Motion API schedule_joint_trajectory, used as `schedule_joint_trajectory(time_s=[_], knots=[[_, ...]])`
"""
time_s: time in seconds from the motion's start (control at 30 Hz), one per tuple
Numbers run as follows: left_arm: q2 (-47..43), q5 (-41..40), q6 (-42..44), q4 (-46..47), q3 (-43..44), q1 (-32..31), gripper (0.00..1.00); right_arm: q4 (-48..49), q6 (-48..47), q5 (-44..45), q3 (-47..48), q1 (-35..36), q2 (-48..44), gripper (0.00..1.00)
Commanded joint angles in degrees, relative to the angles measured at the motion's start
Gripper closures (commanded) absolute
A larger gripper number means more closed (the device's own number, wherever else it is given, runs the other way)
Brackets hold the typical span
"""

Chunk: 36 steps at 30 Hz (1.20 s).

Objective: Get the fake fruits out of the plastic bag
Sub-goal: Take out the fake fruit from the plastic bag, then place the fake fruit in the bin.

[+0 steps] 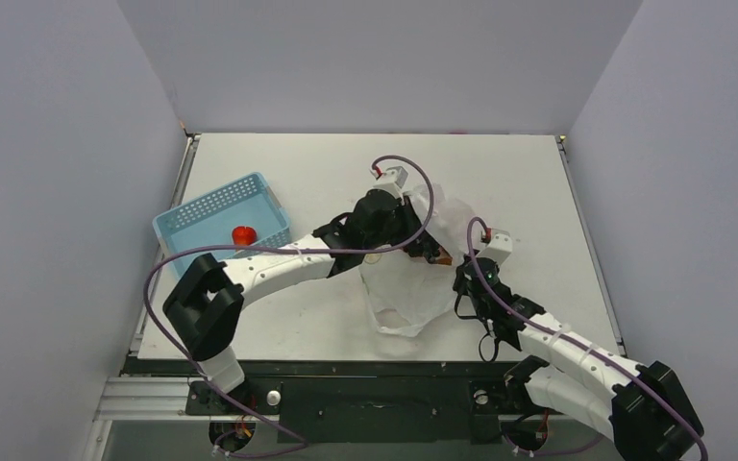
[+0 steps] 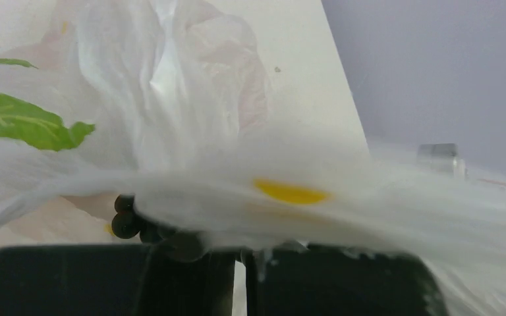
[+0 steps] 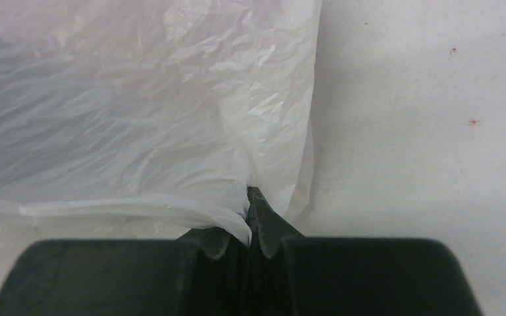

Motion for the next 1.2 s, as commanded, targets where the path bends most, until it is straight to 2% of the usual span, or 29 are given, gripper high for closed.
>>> schedule_joint_trajectory(time_s=[0.0, 0.53, 0.63, 0.9, 1.03, 1.17], knots=[[-7.0, 0.5, -1.2, -1.6, -0.1, -0.2, 1.0, 4.4, -0.3, 0.8, -0.8, -0.3, -2.5, 1.0], [-18.5, 5.6, -3.2, -4.7, 1.7, 0.1, 1.0, 7.3, -0.7, 2.2, -1.4, -0.1, -1.8, 1.0], [-21.2, 6.3, -2.6, -9.9, 2.2, 1.1, 1.0, 7.0, -0.8, 2.1, -0.6, -0.2, -0.6, 1.0], [-31.1, 13.1, 0.0, -20.2, -0.8, 11.3, 1.0, 7.9, -1.7, 1.6, -0.3, -0.2, 0.1, 1.0], [-35.5, 16.7, 4.2, -27.2, -0.7, 19.4, 1.0, 8.5, -2.4, 1.2, -0.2, -0.2, 0.8, 1.0], [-35.8, 20.1, 10.3, -35.6, 1.0, 29.5, 1.0, 8.3, -2.9, 0.9, 0.2, -0.1, 1.0, 1.0]])
